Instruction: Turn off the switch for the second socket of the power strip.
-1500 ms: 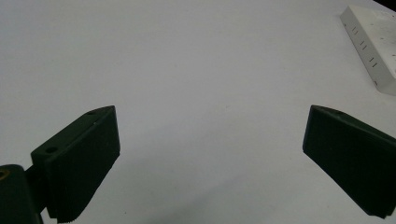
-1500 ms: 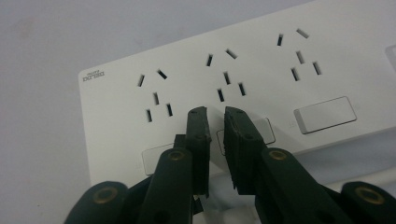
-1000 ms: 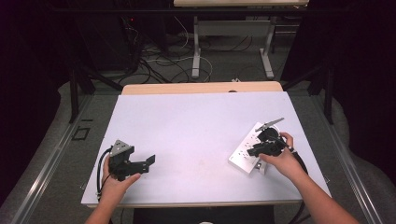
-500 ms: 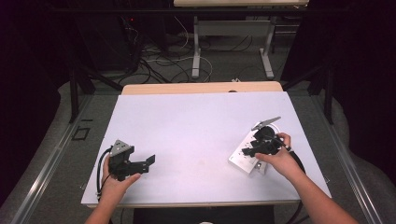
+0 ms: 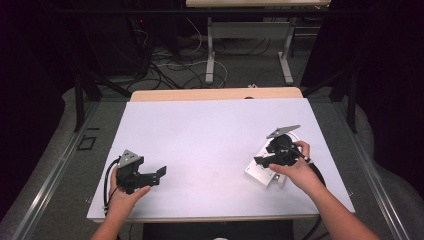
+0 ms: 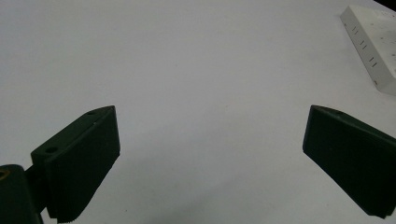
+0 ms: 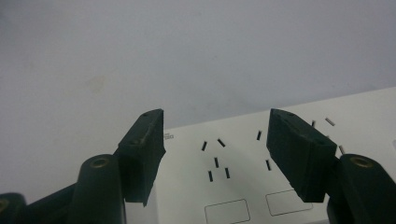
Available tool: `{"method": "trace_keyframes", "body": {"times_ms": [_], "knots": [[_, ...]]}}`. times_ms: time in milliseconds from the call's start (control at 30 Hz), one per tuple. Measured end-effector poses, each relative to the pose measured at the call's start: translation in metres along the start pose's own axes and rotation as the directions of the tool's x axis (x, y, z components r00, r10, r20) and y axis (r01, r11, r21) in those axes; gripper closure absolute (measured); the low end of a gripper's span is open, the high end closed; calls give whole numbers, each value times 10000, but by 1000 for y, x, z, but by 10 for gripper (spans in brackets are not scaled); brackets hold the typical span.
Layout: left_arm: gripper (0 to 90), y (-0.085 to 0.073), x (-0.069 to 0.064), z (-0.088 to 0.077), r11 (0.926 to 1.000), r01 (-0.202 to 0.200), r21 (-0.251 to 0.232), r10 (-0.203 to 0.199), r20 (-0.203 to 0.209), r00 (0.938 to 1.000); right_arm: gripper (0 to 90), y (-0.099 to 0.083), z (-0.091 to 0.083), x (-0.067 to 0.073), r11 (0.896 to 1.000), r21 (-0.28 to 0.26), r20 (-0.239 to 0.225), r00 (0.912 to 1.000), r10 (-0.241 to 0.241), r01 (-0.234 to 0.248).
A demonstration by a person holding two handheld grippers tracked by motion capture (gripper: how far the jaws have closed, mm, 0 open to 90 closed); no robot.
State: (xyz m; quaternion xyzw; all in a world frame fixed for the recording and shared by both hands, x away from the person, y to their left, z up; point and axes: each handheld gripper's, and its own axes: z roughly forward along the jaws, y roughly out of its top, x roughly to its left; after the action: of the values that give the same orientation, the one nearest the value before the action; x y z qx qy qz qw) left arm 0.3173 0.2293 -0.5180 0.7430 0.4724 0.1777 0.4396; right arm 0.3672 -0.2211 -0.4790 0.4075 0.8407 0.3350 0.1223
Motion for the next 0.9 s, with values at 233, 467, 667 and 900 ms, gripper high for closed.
{"method": "trace_keyframes", "body": {"times_ms": [233,467,667,900], "knots": [[38,0,-1,0,10000,23,9,-23,33,10000,313,-1,-1,13,9987,-502,101,9999,-81,86],[38,0,-3,0,10000,-19,-86,19,26,10000,151,-2,-3,28,9901,-1367,177,9994,-293,314],[37,1,-5,0,10000,28,24,-28,195,9998,99,-6,-5,41,9810,-1921,88,9996,-253,265],[36,1,-9,1,10000,51,78,-55,458,9989,0,-10,-2,53,9702,-2420,11,9999,-143,142]]}}
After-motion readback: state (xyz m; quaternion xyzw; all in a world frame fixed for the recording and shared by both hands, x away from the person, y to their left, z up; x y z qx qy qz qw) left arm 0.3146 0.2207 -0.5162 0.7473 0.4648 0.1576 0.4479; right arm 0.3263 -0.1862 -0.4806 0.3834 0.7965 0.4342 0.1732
